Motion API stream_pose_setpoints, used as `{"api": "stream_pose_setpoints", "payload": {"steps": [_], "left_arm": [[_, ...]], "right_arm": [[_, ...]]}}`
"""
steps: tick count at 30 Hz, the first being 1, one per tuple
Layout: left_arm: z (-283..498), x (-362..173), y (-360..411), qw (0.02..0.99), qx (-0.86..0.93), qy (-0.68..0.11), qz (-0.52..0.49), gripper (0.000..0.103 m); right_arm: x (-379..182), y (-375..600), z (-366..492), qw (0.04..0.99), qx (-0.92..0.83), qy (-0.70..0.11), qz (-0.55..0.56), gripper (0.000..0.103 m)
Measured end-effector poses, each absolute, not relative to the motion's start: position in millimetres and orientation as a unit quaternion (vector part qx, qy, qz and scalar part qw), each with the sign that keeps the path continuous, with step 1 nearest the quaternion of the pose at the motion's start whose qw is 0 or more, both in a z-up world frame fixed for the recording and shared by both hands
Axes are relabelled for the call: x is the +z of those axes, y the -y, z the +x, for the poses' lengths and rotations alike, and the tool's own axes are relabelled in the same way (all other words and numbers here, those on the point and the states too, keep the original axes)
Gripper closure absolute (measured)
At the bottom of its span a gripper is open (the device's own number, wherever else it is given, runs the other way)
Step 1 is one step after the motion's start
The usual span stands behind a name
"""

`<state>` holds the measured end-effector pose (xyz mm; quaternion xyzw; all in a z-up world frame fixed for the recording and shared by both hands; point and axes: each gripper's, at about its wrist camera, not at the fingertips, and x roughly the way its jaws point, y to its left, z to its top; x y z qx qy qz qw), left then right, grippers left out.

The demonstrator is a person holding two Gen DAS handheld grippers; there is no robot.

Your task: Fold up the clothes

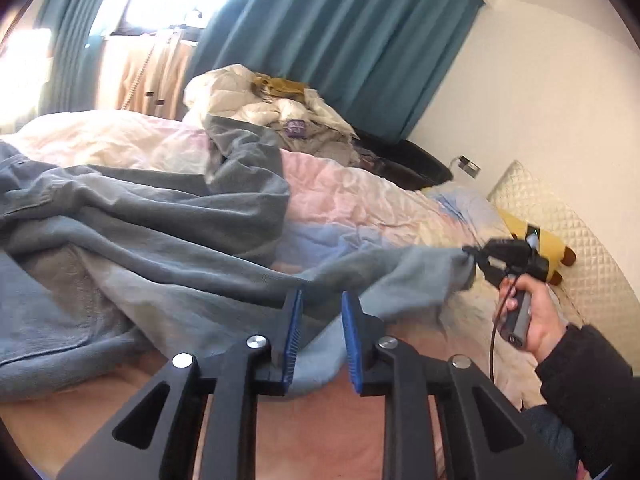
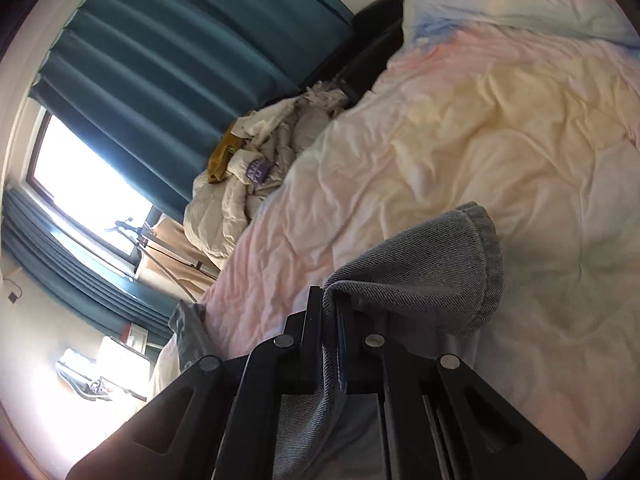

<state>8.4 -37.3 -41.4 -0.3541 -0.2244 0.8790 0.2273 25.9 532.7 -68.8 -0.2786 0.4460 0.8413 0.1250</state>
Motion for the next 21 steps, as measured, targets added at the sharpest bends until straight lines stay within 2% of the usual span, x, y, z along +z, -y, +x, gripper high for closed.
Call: {"api": "stream_pose_setpoints", "payload": {"steps": [2, 4, 5, 7, 13, 21], "left_arm": [[11, -35, 54, 0.207, 0.877, 0.246, -0.357, 0.074], [13, -28, 71, 0.186, 0.874, 0.267, -0.36, 0.056], [12, -30, 92, 0.167, 0.863, 0.307, -0.366, 0.047], [14, -33, 128, 0.128, 0.842, 0.364, -0.376, 0.047], [25, -41, 215, 0.04, 0.81, 0.428, -0.399, 0.047], [44, -119, 271, -0.032, 0.698, 0.569, -0.434, 0.046]], "right_arm": [[-79, -533, 27, 0.129, 0.835, -0.444, -0.297, 0.098], [-77, -528, 26, 0.131, 0.841, -0.428, -0.304, 0.098], [-76, -525, 25, 0.131, 0.844, -0.419, -0.308, 0.098], [-72, -517, 22, 0.131, 0.851, -0.399, -0.315, 0.098], [-77, -512, 21, 0.134, 0.85, -0.387, -0.332, 0.098], [-88, -523, 27, 0.141, 0.827, -0.435, -0.328, 0.097]]}}
